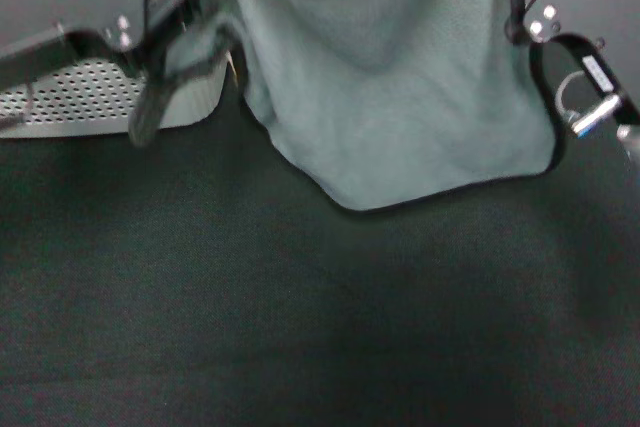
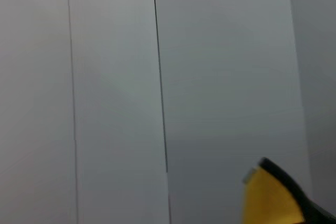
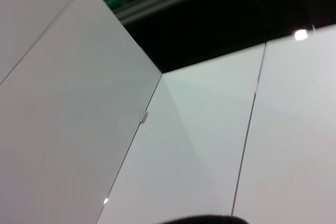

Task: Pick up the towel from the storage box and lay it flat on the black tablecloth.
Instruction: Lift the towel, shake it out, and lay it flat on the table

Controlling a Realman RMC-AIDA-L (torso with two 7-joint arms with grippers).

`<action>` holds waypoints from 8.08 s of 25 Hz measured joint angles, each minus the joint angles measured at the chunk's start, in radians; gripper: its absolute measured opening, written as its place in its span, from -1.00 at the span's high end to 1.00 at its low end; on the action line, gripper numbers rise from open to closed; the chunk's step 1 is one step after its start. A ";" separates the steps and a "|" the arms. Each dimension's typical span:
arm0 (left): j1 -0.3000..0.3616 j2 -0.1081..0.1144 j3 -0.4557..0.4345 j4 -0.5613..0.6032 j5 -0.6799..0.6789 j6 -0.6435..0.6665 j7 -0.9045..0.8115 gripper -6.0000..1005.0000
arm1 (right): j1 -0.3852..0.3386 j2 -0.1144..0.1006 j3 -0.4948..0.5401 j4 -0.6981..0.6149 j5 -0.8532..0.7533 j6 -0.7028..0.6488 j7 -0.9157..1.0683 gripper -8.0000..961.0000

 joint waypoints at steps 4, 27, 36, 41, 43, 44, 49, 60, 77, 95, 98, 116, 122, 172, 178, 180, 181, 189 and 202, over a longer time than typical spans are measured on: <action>-0.011 0.000 0.016 -0.132 0.032 0.012 0.112 0.93 | 0.036 -0.016 0.110 0.012 -0.133 0.065 0.185 0.95; -0.079 -0.001 0.029 -0.428 0.126 -0.035 0.313 0.93 | 0.035 0.002 0.474 -0.132 -0.573 0.127 0.480 0.94; -0.082 0.001 0.027 -0.440 0.126 -0.036 0.314 0.93 | -0.006 0.007 0.524 -0.164 -0.590 0.112 0.486 0.93; -0.086 0.001 0.031 -0.442 0.128 -0.045 0.314 0.93 | -0.015 0.007 0.544 -0.168 -0.589 0.097 0.486 0.93; -0.095 0.003 0.033 -0.459 0.129 -0.047 0.315 0.93 | -0.018 0.007 0.555 -0.169 -0.588 0.088 0.486 0.93; -0.096 0.003 0.033 -0.460 0.129 -0.048 0.315 0.93 | -0.020 0.007 0.558 -0.169 -0.588 0.084 0.486 0.93; -0.108 0.003 0.033 -0.468 0.146 -0.061 0.315 0.93 | -0.034 0.007 0.573 -0.171 -0.585 0.063 0.486 0.93; -0.123 0.002 0.033 -0.479 0.177 -0.071 0.314 0.93 | -0.036 0.007 0.603 -0.171 -0.582 0.044 0.486 0.92; -0.132 0.003 0.022 -0.493 0.189 -0.074 0.306 0.93 | -0.044 0.007 0.610 -0.174 -0.590 0.043 0.499 0.91; -0.211 0.037 -0.061 -0.339 0.070 -0.088 0.137 0.94 | -0.027 -0.061 0.716 0.059 -0.720 0.046 0.826 0.90; -0.195 0.032 -0.058 -0.339 0.123 -0.069 0.142 0.95 | -0.052 -0.049 0.716 0.084 -0.809 0.013 0.848 0.90; 0.069 0.090 -0.035 -0.208 0.043 0.346 0.207 0.95 | -0.275 -0.005 0.711 -0.052 -0.985 -0.250 1.026 0.89; 0.029 0.090 -0.036 -0.220 0.038 0.346 0.185 0.95 | -0.239 -0.004 0.713 -0.023 -0.985 -0.254 1.031 0.89; -0.145 0.054 -0.296 -0.325 0.531 0.088 0.029 0.96 | -0.105 -0.023 0.844 0.232 -1.200 -0.143 1.032 0.86; -0.195 0.041 -0.296 -0.357 0.581 -0.001 0.024 0.96 | -0.059 -0.034 0.844 0.234 -1.213 -0.033 1.038 0.86; -0.210 0.037 -0.296 -0.366 0.602 -0.027 0.023 0.96 | -0.036 -0.029 0.845 0.235 -1.240 0.017 1.046 0.86; -0.219 0.036 -0.296 -0.372 0.612 -0.043 0.023 0.96 | -0.026 -0.027 0.847 0.235 -1.249 0.038 1.048 0.86; -0.249 0.030 -0.283 -0.388 0.640 -0.169 -0.003 0.96 | 0.054 -0.029 0.846 0.235 -1.267 0.189 1.047 0.85; -0.260 0.026 -0.166 -0.432 0.649 -0.380 -0.036 0.96 | 0.155 -0.016 0.842 0.335 -1.293 0.324 1.062 0.84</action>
